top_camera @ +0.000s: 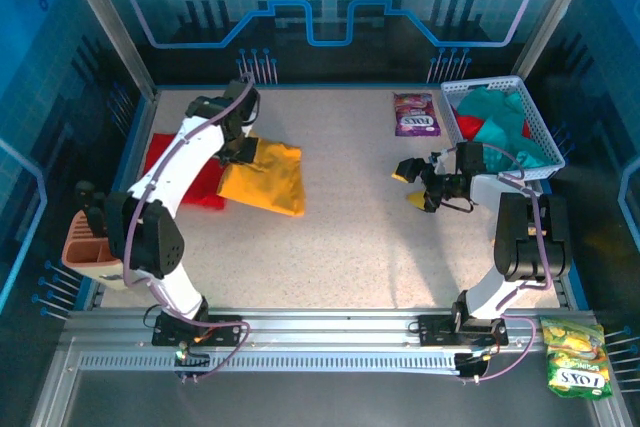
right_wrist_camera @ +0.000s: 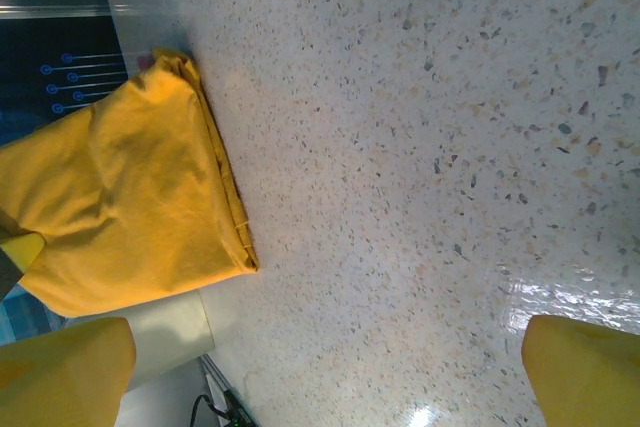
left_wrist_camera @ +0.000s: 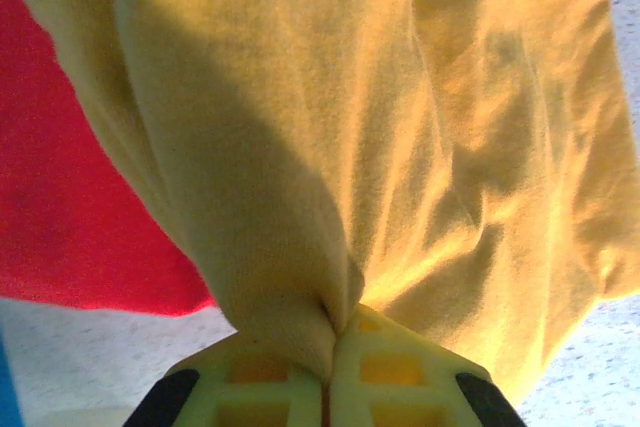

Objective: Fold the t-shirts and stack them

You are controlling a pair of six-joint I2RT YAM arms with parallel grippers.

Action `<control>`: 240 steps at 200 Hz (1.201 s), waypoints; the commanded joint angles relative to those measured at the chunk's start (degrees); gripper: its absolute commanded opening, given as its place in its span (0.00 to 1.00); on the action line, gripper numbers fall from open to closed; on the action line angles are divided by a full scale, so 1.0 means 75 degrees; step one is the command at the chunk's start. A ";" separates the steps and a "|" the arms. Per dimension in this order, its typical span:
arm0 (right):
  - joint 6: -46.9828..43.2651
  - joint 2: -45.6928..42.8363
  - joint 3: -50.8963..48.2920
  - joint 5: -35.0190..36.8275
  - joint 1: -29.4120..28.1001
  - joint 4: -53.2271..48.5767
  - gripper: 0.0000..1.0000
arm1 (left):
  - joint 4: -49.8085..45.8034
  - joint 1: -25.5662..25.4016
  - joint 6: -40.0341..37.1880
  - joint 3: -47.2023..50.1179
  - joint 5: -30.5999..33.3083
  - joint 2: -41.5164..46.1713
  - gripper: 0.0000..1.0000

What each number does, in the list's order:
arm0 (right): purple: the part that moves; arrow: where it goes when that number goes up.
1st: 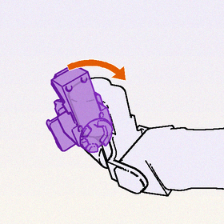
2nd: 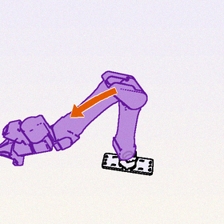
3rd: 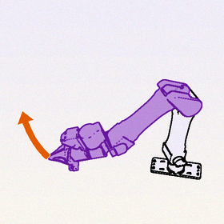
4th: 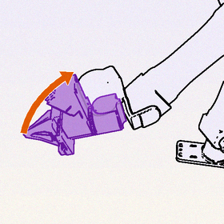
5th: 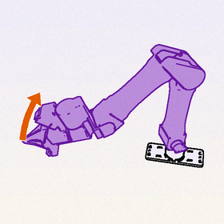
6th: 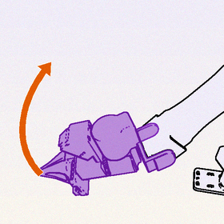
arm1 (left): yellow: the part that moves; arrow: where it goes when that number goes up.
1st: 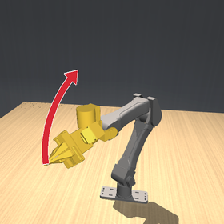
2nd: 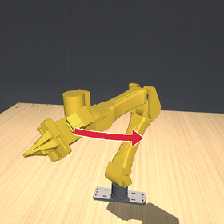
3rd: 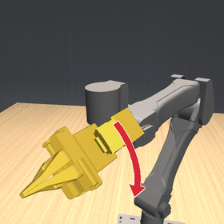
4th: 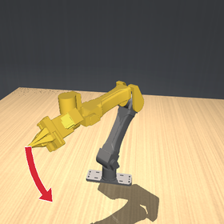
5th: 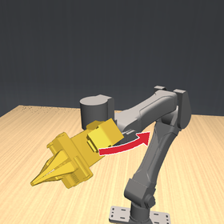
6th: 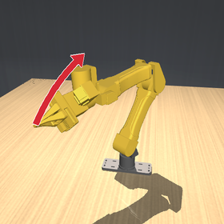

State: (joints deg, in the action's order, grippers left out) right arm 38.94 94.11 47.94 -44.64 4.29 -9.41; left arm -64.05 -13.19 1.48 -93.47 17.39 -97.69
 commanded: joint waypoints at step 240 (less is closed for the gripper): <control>-0.0088 0.0141 0.0548 0.0117 -0.0459 -0.0702 1.00 | -0.1661 0.1305 -0.1342 -0.2647 0.1082 -0.0094 0.00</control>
State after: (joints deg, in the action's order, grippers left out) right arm 38.92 94.17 51.07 -43.90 2.17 -13.08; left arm -77.69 -5.13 -6.90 -112.09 23.88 -97.45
